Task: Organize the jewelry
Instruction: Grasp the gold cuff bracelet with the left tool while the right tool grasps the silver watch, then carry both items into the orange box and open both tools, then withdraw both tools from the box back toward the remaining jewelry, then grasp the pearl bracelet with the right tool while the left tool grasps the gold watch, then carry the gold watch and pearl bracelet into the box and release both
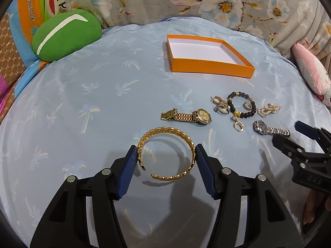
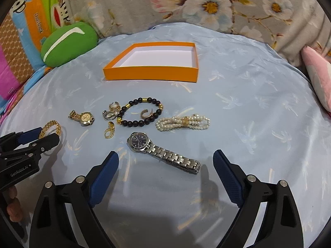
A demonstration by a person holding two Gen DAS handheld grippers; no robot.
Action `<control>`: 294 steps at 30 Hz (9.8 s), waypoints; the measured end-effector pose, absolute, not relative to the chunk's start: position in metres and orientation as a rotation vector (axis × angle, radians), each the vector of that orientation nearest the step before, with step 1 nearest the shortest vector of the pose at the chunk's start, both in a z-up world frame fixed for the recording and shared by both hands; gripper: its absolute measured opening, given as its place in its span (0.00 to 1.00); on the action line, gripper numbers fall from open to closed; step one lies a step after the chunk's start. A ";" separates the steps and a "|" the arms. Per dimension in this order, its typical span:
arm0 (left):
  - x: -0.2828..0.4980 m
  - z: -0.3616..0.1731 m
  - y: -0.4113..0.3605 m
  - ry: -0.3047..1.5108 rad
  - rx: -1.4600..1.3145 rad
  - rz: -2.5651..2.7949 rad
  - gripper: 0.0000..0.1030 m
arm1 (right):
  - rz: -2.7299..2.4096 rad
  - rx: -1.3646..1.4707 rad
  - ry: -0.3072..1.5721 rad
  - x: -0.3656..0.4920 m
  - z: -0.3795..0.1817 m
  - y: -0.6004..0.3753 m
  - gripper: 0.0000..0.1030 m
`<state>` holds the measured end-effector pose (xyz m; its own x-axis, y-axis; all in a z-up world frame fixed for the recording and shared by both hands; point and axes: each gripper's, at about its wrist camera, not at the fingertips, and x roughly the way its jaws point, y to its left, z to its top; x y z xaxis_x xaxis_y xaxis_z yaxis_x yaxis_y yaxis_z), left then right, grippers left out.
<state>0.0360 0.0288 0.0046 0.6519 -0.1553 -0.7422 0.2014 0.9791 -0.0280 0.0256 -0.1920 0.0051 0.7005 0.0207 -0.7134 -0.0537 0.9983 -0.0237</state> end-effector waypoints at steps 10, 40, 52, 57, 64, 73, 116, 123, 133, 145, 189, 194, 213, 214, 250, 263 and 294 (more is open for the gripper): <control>0.037 -0.002 0.024 0.839 0.077 -0.213 0.54 | 0.159 -0.132 0.851 0.051 -0.003 -0.185 0.56; 0.039 0.025 0.018 0.780 0.074 -0.231 0.54 | 0.061 0.138 0.742 0.025 0.035 -0.205 0.23; 0.126 0.080 -0.010 0.653 0.107 -0.239 0.54 | 0.047 0.180 0.675 0.116 0.081 -0.232 0.23; 0.187 0.091 -0.033 0.649 0.113 -0.260 0.54 | 0.038 0.193 0.656 0.172 0.094 -0.241 0.23; 0.265 0.082 -0.064 0.679 0.104 -0.277 0.54 | 0.041 0.229 0.686 0.246 0.096 -0.249 0.23; 0.325 0.046 -0.084 0.762 0.117 -0.249 0.54 | 0.006 0.218 0.783 0.314 0.059 -0.261 0.23; 0.242 0.009 -0.023 0.843 0.129 -0.195 0.71 | 0.011 0.181 0.820 0.190 0.022 -0.228 0.26; 0.227 0.008 -0.019 0.840 0.130 -0.211 0.71 | -0.005 0.152 0.815 0.179 0.021 -0.223 0.26; 0.219 0.011 -0.019 0.830 0.131 -0.200 0.71 | 0.016 0.209 0.791 0.165 0.028 -0.232 0.27; 0.139 0.037 0.015 0.736 0.127 -0.245 0.77 | 0.058 0.086 0.758 0.065 0.026 -0.246 0.34; 0.117 -0.005 -0.009 0.841 0.343 -0.679 0.62 | 0.093 0.188 0.835 0.046 -0.004 -0.237 0.23; 0.102 -0.005 -0.011 0.816 0.370 -0.682 0.44 | 0.090 0.199 0.834 0.046 -0.004 -0.237 0.23; 0.069 -0.003 -0.006 0.857 0.085 -0.304 0.22 | 0.002 0.239 0.817 0.040 -0.005 -0.231 0.23; 0.068 -0.003 -0.007 0.853 0.091 -0.287 0.22 | 0.001 0.232 0.817 0.039 -0.005 -0.229 0.23; 0.073 0.035 0.009 0.777 0.014 -0.327 0.21 | 0.009 0.207 0.714 0.039 0.032 -0.220 0.20; 0.162 0.085 -0.020 0.667 0.018 -0.322 0.21 | 0.009 0.237 0.636 0.126 0.071 -0.235 0.20; 0.257 0.018 -0.053 0.759 -0.002 -0.264 0.36 | -0.003 0.250 0.690 0.208 0.020 -0.241 0.24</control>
<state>0.2575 -0.0532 0.0180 0.6937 -0.2377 -0.6799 0.2360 0.9669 -0.0973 0.2080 -0.2412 0.0201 0.7722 0.0803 -0.6303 0.0849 0.9700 0.2276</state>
